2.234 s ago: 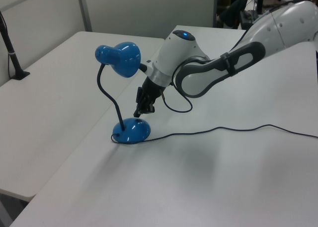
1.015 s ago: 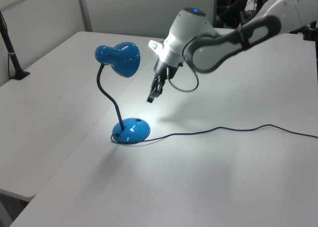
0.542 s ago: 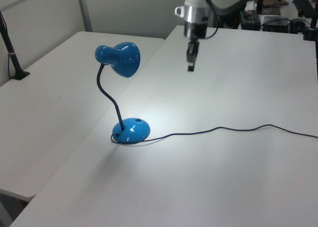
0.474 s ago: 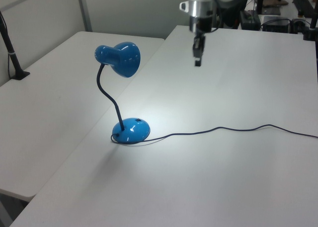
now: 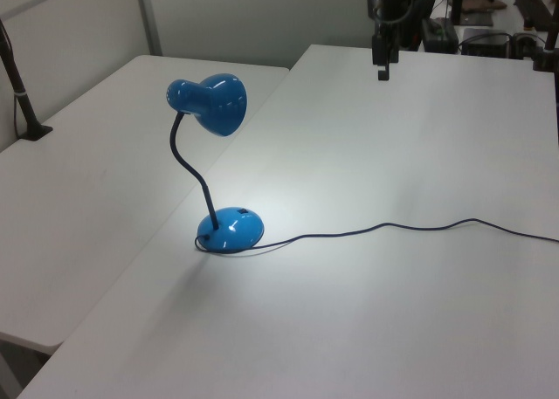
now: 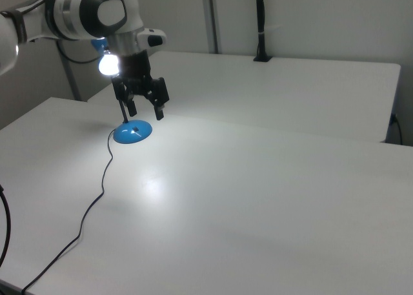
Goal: Turn on the lamp
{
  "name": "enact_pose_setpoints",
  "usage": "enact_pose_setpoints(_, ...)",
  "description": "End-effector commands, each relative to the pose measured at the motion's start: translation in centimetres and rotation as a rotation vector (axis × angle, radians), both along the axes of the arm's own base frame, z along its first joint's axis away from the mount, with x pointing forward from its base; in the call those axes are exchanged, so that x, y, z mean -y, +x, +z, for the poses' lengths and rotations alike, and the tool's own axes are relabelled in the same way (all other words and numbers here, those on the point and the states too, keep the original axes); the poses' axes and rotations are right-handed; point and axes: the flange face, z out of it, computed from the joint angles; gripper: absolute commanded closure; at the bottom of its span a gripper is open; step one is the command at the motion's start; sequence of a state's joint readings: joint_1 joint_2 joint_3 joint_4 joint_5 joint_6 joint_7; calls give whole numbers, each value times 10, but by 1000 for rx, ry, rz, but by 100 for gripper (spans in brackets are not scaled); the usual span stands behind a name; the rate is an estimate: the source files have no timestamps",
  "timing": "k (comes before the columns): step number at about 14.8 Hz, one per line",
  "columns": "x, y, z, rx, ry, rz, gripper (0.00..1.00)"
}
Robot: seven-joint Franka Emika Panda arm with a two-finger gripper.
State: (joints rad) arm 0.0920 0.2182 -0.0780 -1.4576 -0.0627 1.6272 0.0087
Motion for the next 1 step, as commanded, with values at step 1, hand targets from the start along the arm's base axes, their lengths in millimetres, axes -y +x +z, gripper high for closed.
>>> enact_pose_setpoints(1,20,-13,16,13,-12,-68,0)
